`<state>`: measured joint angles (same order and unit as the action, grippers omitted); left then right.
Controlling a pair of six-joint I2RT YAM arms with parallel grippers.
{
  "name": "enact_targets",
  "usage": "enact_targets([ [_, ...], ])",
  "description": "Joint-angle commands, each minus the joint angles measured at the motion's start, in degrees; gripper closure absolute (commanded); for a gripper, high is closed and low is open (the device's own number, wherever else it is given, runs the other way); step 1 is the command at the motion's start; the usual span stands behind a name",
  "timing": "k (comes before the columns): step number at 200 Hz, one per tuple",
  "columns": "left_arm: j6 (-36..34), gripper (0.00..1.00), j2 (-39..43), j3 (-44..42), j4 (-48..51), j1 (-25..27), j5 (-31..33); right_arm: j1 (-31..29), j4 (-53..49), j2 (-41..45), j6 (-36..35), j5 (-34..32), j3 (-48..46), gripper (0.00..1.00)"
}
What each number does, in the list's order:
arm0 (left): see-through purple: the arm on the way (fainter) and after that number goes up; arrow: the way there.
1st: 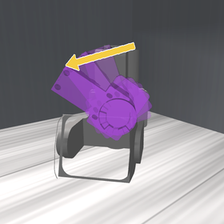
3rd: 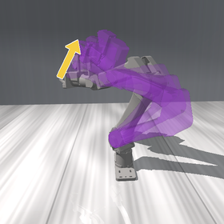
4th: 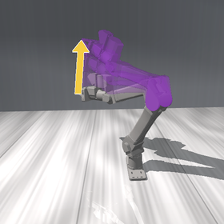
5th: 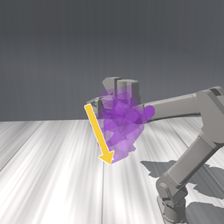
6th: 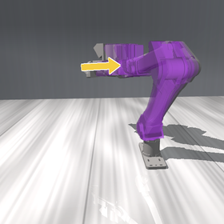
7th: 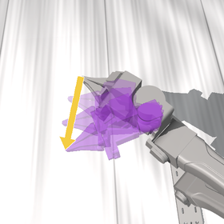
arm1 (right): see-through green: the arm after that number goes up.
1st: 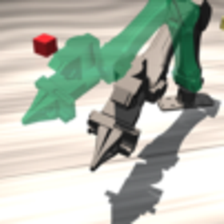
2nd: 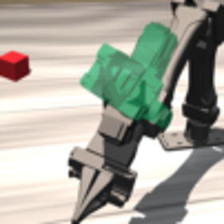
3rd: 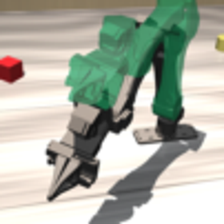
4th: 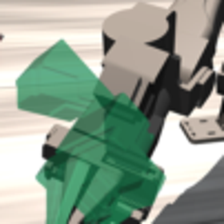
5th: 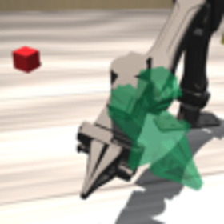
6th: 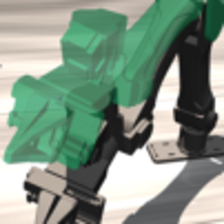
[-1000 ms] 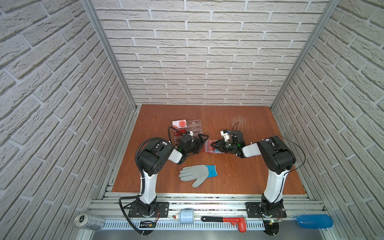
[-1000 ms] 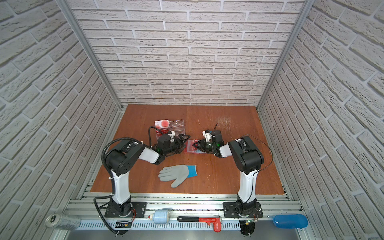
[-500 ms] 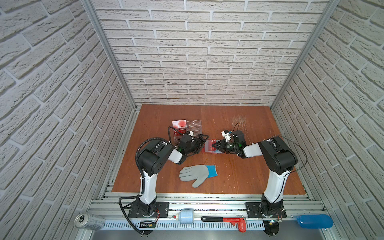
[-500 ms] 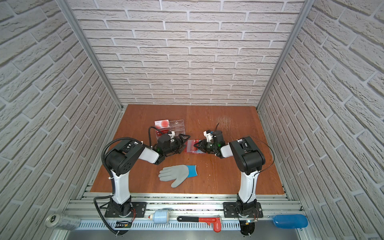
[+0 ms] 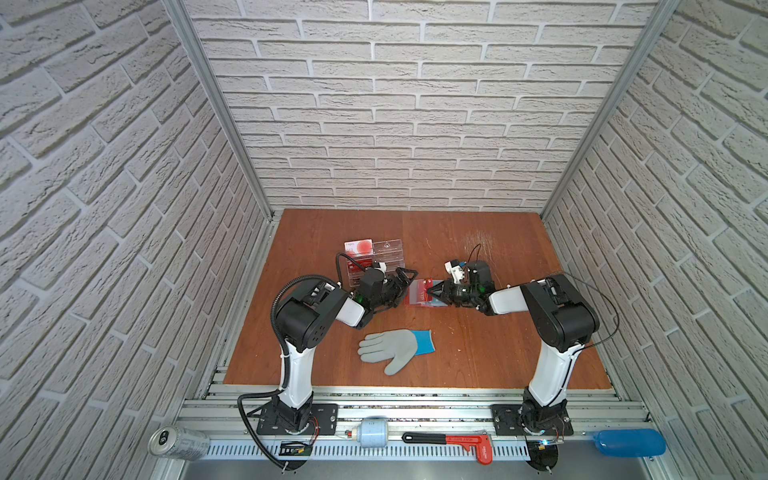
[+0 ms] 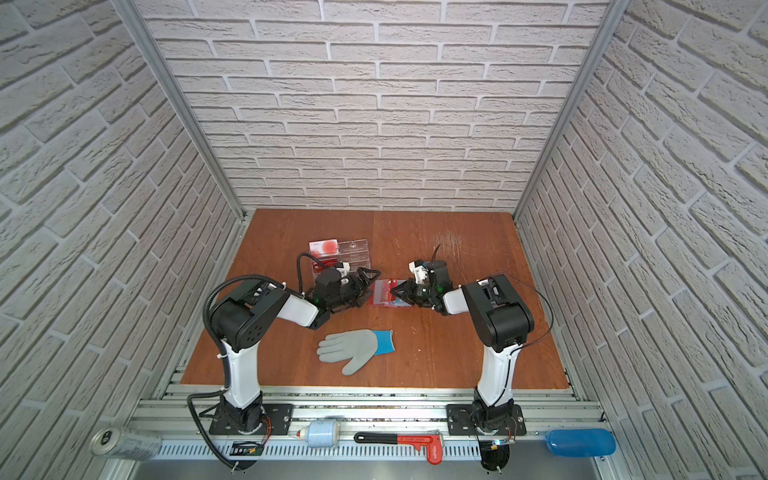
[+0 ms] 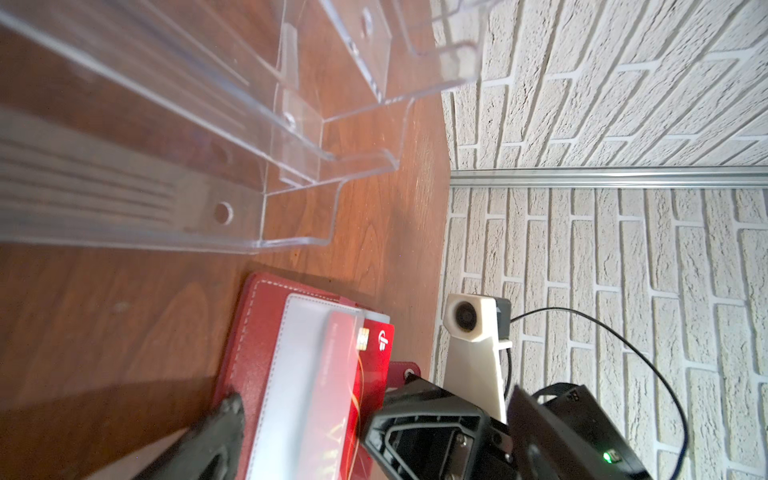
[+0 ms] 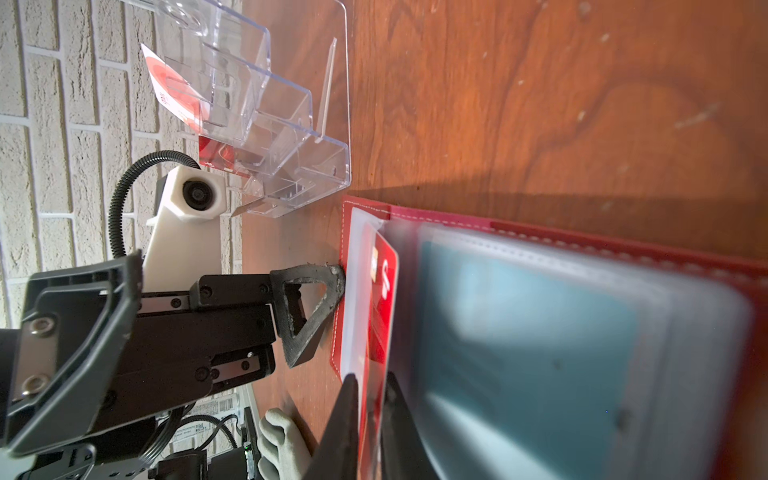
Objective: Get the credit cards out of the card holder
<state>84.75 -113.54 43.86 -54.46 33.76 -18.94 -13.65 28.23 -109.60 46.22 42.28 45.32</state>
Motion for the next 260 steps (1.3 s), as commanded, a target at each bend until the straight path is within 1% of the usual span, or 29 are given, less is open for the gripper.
enact_targets([
  [1, -0.26, 0.02, -1.86, -0.49, 3.03, 0.09, 0.2, 0.26, -0.82, 2.46, -1.62, -0.01, 0.11, 0.9],
  [35, -0.27, 0.02, -1.91, -0.52, 3.0, 0.15, 0.13, 0.38, -4.92, 3.79, -3.85, -0.83, 0.87, 0.93],
  [75, -0.34, 0.02, -1.85, -0.81, 3.11, 0.1, 0.21, 0.64, -9.8, 6.92, -5.35, -1.7, 1.61, 0.94],
  [144, -1.08, 0.02, -0.82, -0.97, 4.16, 0.17, -0.09, 0.82, -32.29, 12.7, -16.96, -8.74, 7.8, 0.94],
  [167, -2.1, 0.02, 0.15, -0.52, 5.95, 0.15, -0.61, 0.82, -40.12, 14.61, -20.88, -12.13, 10.66, 0.94],
  [200, -5.13, 0.02, 3.07, 0.82, 10.18, 0.14, -1.14, 0.82, -49.37, 17.85, -25.84, -16.93, 14.95, 0.94],
  [226, -9.23, 0.02, 6.96, 2.74, 17.22, 0.13, -0.85, 0.74, -55.91, 19.83, -29.31, -21.52, 19.63, 0.94],
  [260, -15.51, 0.02, 12.45, 5.46, 27.68, 0.03, 0.81, 0.13, -60.1, 20.67, -32.93, -23.37, 25.79, 0.94],
])
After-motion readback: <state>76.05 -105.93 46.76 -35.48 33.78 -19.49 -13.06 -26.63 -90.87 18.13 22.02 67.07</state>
